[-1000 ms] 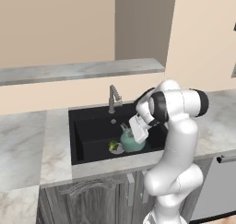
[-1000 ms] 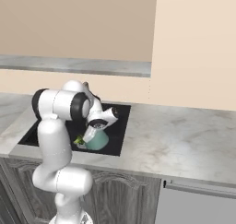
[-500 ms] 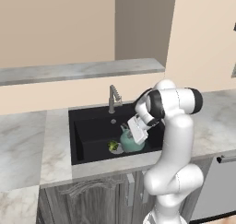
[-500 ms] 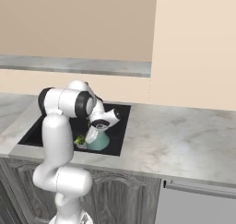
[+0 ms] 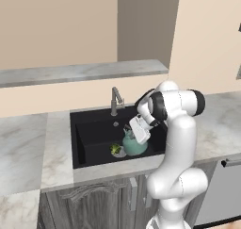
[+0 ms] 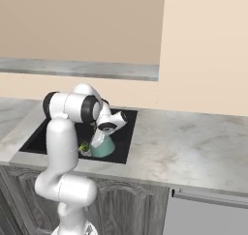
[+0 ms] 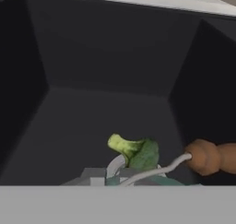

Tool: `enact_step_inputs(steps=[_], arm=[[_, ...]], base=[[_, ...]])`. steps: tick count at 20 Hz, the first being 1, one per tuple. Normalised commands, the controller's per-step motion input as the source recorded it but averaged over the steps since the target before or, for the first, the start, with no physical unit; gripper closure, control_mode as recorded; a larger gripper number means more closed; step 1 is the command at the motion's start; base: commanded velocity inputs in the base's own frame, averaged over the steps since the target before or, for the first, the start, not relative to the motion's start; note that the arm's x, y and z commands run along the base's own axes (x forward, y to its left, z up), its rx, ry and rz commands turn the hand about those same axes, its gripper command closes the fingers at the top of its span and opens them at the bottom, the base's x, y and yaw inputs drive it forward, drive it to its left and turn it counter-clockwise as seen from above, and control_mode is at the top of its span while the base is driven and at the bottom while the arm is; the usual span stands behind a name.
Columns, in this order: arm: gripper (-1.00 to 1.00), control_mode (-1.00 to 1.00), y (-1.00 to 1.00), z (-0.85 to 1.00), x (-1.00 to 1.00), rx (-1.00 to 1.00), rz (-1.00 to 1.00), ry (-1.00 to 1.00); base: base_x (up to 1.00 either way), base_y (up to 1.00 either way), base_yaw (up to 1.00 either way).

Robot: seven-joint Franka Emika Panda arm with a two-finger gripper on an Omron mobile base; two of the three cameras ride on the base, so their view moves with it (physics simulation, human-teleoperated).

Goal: Open the cabinet, pick the kettle from the cabinet, and place it in the sink.

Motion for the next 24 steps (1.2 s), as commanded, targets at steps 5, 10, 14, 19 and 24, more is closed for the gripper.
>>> enact_step_inputs(steps=[5, 10, 14, 19, 24], arm=[[-1.0, -1.0, -0.09, -0.28, 0.01, 0.0, 0.0, 0.0], [-1.0, -1.0, -0.18, -0.26, 0.0, 0.0, 0.0, 0.0], [-1.0, -1.0, -0.22, -0.2, 0.0, 0.0, 0.0, 0.0], [-1.0, -1.0, -0.3, -0.13, -0.02, 0.0, 0.0, 0.0], [-1.0, -1.0, -0.3, -0.08, -0.04, -0.02, 0.0, 0.0]], base=[[0.0, 0.0, 0.0], [0.0, 0.0, 0.0], [0.0, 0.0, 0.0], [0.0, 0.0, 0.0], [0.0, 0.0, 0.0]])
